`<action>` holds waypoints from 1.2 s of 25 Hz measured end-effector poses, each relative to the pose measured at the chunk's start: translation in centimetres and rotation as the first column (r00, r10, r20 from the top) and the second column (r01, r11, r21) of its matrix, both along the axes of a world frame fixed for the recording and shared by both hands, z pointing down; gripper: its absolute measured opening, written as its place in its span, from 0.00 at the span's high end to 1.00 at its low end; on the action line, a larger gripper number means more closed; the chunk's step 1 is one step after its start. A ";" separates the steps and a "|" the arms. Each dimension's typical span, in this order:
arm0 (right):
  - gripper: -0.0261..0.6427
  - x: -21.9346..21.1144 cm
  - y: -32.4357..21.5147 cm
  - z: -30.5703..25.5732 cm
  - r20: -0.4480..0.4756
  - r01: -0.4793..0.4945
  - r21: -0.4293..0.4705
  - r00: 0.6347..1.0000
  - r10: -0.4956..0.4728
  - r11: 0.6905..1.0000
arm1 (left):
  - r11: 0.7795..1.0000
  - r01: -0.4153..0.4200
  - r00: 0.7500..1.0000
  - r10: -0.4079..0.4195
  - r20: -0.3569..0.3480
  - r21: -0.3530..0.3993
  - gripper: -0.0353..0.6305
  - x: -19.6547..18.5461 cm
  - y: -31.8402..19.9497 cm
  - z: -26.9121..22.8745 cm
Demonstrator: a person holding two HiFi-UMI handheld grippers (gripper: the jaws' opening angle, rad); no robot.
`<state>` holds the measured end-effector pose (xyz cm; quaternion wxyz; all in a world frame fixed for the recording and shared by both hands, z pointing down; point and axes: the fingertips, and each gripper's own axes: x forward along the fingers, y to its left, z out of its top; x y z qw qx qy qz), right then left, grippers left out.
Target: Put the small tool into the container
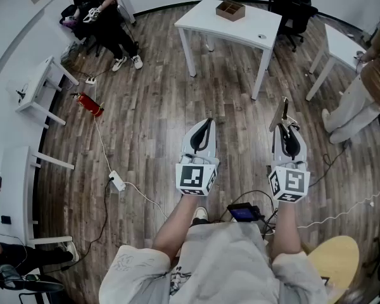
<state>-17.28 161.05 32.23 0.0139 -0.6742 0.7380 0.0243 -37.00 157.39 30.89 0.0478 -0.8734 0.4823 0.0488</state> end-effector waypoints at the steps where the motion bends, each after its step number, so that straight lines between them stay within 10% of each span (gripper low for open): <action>1: 0.82 0.4 -0.5 0.1 0.001 0.001 0.000 1.000 -0.001 1.000 | 1.000 0.001 1.000 -0.001 0.001 0.000 0.92 0.4 -0.4 0.1; 16: 0.82 4.4 0.4 0.1 0.005 0.018 -0.001 1.000 -0.018 1.000 | 1.000 -0.002 1.000 0.002 0.001 -0.006 0.92 4.9 0.5 0.1; 30: 0.82 17.3 4.1 2.1 -0.003 0.069 0.021 0.998 -0.068 0.997 | 1.000 0.018 1.000 -0.018 -0.016 -0.006 0.92 19.0 4.2 2.2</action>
